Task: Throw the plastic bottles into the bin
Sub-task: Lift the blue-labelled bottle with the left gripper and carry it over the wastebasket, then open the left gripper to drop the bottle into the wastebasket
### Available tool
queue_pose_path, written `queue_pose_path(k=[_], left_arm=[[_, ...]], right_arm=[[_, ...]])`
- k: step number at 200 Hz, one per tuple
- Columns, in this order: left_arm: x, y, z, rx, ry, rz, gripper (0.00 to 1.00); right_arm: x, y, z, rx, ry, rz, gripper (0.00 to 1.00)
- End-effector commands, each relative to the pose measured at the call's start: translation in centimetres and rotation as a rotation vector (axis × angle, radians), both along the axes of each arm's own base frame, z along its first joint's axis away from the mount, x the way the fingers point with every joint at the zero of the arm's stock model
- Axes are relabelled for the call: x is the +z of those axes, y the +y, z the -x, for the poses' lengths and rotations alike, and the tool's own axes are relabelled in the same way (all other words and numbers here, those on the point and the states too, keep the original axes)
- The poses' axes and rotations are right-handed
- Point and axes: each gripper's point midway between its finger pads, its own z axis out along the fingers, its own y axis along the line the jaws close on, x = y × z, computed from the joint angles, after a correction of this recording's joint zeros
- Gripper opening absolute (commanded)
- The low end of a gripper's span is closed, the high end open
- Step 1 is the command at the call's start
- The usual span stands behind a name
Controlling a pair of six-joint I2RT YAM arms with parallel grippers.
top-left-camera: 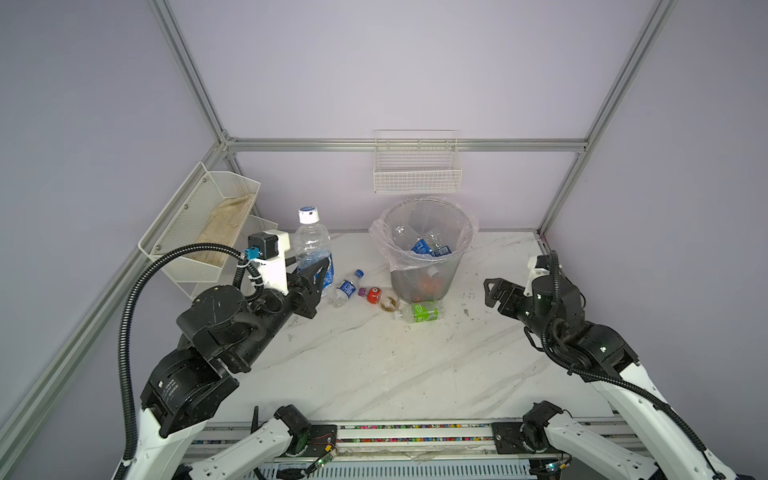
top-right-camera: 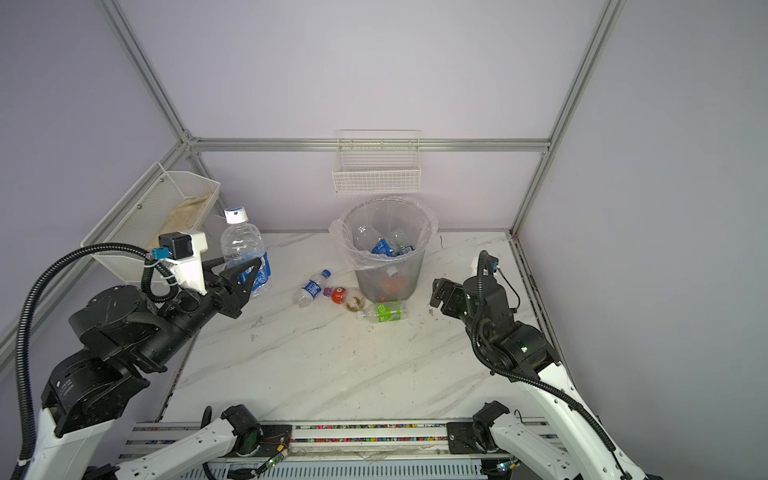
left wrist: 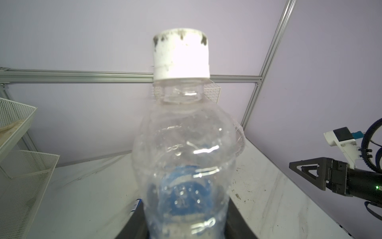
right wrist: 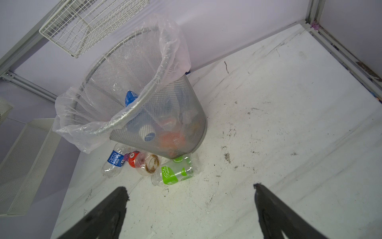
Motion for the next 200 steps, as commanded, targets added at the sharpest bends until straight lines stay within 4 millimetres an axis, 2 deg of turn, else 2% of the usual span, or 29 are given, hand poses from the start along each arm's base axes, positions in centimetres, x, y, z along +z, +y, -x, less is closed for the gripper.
queue_pose_path(k=[1, 59, 84, 111, 132, 141, 143, 146, 154, 157, 161, 167, 182, 200], left_arm=[[5.7, -0.1, 0.5, -0.025, -0.147, 0.085, 0.34], [8.4, -2.7, -2.0, -0.050, -0.201, 0.102, 0.36], [8.9, -4.3, -3.9, -0.057, -0.207, 0.092, 0.38], [7.5, -7.7, -7.5, -0.085, -0.165, 0.065, 0.39], [4.2, -11.5, -11.3, -0.120, -0.068, 0.008, 0.41], [2.4, -13.2, -12.9, -0.150, -0.008, -0.034, 0.45], [1.2, -14.1, -13.8, -0.159, 0.025, -0.054, 0.48], [0.3, -14.8, -14.6, -0.167, 0.052, -0.071, 0.52], [-1.8, -16.8, -15.4, -0.227, 0.129, -0.124, 0.69], [-2.8, -17.6, -15.8, -0.251, 0.161, -0.149, 0.79], [-3.1, -18.2, -15.9, -0.278, 0.184, -0.168, 0.90], [-4.0, -19.0, -16.3, -0.300, 0.231, -0.195, 0.98], [-4.1, -19.3, -16.7, -0.295, 0.267, -0.215, 1.00], [-2.8, -18.4, -16.4, -0.265, 0.229, -0.193, 1.00]], right_arm=[[1.3, -0.5, 0.2, -0.012, -0.031, -0.001, 0.97], [1.1, -0.6, 0.1, -0.015, -0.028, 0.013, 0.97], [0.8, -0.4, 0.0, -0.011, -0.019, 0.013, 0.97], [0.7, -0.3, 0.0, -0.007, -0.016, 0.006, 0.97], [0.9, -0.3, 0.1, -0.005, -0.020, -0.002, 0.97], [1.1, -0.3, 0.2, -0.005, -0.024, -0.005, 0.97], [1.1, -0.3, 0.2, -0.005, -0.025, -0.005, 0.97], [1.1, -0.4, 0.2, -0.005, -0.025, -0.006, 0.97], [1.3, -0.3, 0.3, -0.004, -0.028, -0.008, 0.97], [1.4, -0.4, 0.3, -0.004, -0.029, -0.008, 0.97], [1.5, -0.4, 0.3, -0.003, -0.031, -0.009, 0.97], [1.6, -0.4, 0.4, -0.002, -0.034, -0.009, 0.97], [1.9, -0.7, 0.7, -0.005, -0.039, -0.006, 0.97], [1.6, -0.9, 0.9, -0.010, -0.038, -0.002, 0.97]])
